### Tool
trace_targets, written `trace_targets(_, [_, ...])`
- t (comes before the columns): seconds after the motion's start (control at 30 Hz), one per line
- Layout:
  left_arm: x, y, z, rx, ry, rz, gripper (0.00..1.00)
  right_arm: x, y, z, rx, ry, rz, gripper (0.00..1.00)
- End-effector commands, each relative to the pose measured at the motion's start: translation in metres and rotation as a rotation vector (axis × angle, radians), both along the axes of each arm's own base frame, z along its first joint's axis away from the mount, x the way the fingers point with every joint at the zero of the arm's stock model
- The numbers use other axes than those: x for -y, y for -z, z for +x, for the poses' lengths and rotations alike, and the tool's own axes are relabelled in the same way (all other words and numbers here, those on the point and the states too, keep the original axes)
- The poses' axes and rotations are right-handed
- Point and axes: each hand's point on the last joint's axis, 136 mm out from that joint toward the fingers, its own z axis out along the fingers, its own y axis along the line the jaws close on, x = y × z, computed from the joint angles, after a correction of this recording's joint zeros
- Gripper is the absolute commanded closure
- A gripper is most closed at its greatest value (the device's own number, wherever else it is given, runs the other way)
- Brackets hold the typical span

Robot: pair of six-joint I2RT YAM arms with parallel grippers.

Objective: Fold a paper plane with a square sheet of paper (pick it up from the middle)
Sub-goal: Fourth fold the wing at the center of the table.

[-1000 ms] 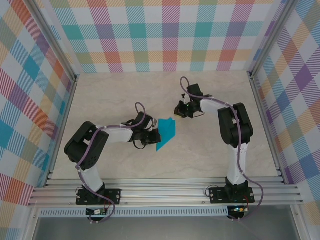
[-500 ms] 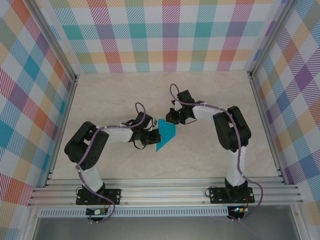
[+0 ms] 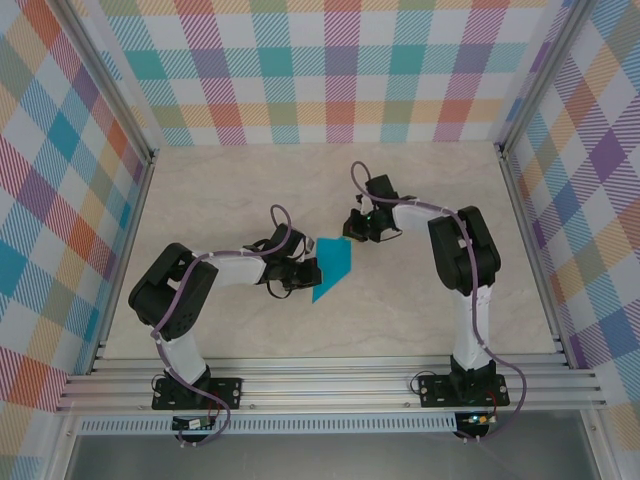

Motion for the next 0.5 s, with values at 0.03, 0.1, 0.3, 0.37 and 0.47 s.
trace_targets(0.03, [-0.043,0.047,-0.057,-0.229,0.014,0.196,1.0,0.007,-0.017,0.019,0.063,-0.008,0.009,0.95])
trace_targets(0.1, [-0.042,0.046,-0.057,-0.226,0.014,0.192,1.0,0.001,-0.033,0.014,0.074,-0.025,0.051,0.94])
trace_targets(0.3, [-0.04,0.045,-0.055,-0.22,0.015,0.186,1.0,-0.027,-0.056,-0.024,0.066,-0.097,0.159,0.95])
trace_targets(0.37, [-0.04,0.045,-0.054,-0.221,0.014,0.187,1.0,-0.038,-0.053,-0.039,0.045,-0.12,0.164,0.96])
trace_targets(0.47, [-0.04,0.045,-0.054,-0.219,0.013,0.188,1.0,-0.052,-0.047,-0.064,0.016,-0.151,0.167,0.97])
